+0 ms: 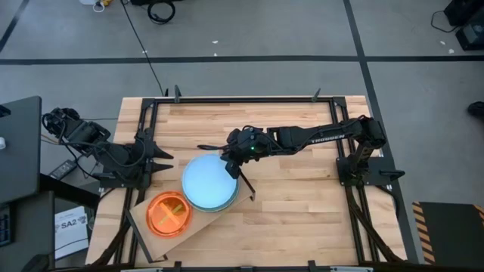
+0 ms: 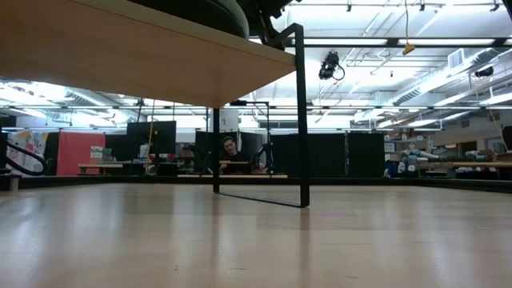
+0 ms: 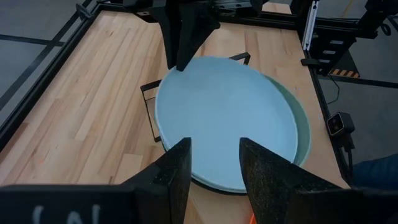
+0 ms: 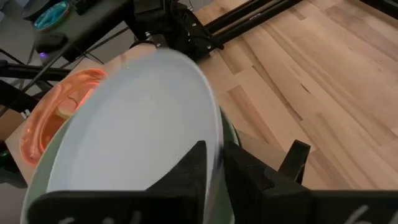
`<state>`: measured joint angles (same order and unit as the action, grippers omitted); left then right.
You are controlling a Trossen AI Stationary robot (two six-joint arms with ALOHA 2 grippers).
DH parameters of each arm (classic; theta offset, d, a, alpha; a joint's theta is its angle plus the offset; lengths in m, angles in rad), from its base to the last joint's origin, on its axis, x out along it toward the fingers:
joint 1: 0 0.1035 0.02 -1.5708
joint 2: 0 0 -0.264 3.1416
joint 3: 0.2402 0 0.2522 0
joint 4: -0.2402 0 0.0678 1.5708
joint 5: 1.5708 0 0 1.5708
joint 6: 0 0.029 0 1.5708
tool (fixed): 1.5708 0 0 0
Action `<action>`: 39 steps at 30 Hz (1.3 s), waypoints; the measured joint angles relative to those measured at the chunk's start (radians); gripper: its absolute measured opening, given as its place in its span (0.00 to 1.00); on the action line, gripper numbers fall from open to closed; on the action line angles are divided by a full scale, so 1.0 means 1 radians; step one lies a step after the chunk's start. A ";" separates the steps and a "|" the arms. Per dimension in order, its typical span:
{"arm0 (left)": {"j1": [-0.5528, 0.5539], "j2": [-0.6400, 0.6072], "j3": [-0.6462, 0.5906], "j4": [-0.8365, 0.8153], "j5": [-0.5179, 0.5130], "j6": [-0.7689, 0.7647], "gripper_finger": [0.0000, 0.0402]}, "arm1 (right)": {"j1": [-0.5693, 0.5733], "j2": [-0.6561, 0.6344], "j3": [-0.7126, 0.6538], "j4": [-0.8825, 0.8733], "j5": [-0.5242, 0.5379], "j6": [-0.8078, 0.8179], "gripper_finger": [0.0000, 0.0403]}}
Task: Place and stack plates onto a shelf
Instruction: Stack the gray plate on top of the blue plate on the shelf, then return to Home Position
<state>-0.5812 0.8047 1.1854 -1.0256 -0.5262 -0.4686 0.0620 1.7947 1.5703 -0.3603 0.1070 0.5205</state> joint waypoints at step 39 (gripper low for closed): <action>0.002 0.082 0.000 0.150 -0.176 0.144 0.35 | 0.000 0.001 0.000 0.393 -0.005 -0.225 0.35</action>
<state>-0.5793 0.8865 1.1858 -0.8754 -0.7019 -0.3247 0.0620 1.7954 1.5707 0.0326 0.1024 0.2959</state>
